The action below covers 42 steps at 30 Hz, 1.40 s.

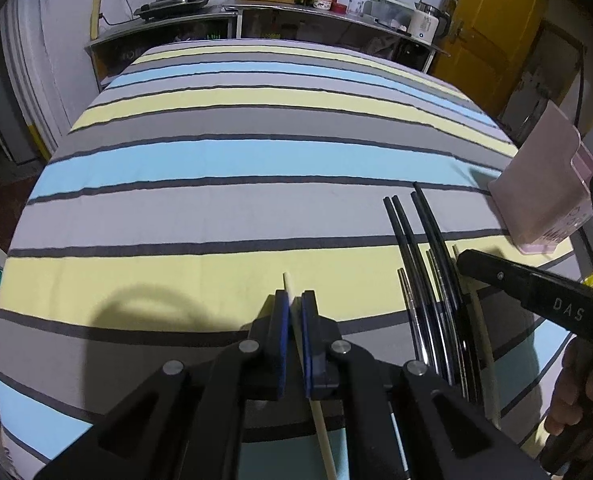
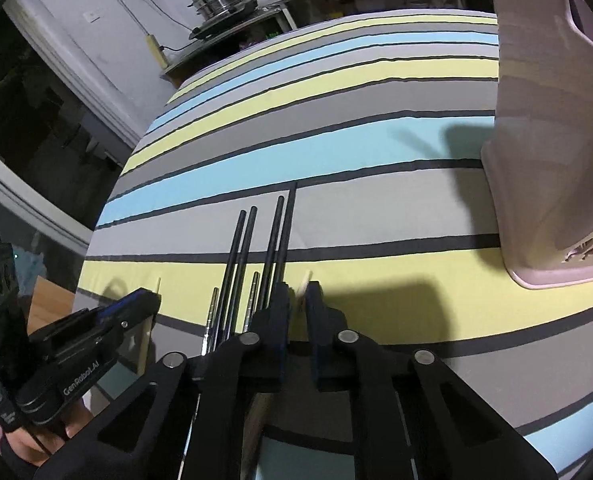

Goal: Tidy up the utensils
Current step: 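Grasp a wooden chopstick with the left gripper while the right gripper grasps another, then lift the wooden chopsticks with both grippers and carry them over the pink holder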

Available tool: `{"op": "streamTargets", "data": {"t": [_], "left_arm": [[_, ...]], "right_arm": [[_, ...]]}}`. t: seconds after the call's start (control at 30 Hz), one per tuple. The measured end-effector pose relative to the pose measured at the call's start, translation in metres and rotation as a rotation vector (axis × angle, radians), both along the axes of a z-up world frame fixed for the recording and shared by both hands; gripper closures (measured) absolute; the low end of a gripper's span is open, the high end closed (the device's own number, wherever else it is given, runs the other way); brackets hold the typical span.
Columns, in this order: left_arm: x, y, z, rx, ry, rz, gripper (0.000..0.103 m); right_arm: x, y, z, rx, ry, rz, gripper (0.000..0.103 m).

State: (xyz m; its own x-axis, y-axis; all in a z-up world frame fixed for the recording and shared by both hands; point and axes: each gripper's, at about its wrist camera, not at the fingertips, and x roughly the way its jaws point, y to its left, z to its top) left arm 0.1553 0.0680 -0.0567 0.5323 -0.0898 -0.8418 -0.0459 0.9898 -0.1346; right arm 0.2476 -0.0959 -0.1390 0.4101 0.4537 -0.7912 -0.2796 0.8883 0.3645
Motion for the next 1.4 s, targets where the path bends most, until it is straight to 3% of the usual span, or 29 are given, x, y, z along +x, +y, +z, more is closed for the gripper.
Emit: {"op": "streamTargets", "data": {"t": [0.23,0.6,0.9,1.1,1.4], "left_arm": [[0.002,-0.002,0.000,0.038,0.001,-0.027,0.096],[0.003,-0.004,0.001,0.047,0.011,-0.044,0.096],[0.006,0.000,0.004,0.014,0.018,-0.064,0.098],[-0.005,0.002,0.035,-0.018,-0.051,-0.071,0.098],[-0.026,0.002,0.111,-0.039,-0.217,-0.107,0.098]], "right_arm": [[0.000,-0.001,0.002,-0.032,-0.011,0.032,0.098],[-0.007,0.020,0.007,-0.243,-0.063,0.165,0.098],[-0.011,0.012,0.012,-0.187,-0.088,0.151,0.098],[-0.022,-0.004,0.045,-0.136,-0.160,0.140,0.098],[-0.043,-0.033,0.112,-0.050,-0.299,0.101,0.098]]}}
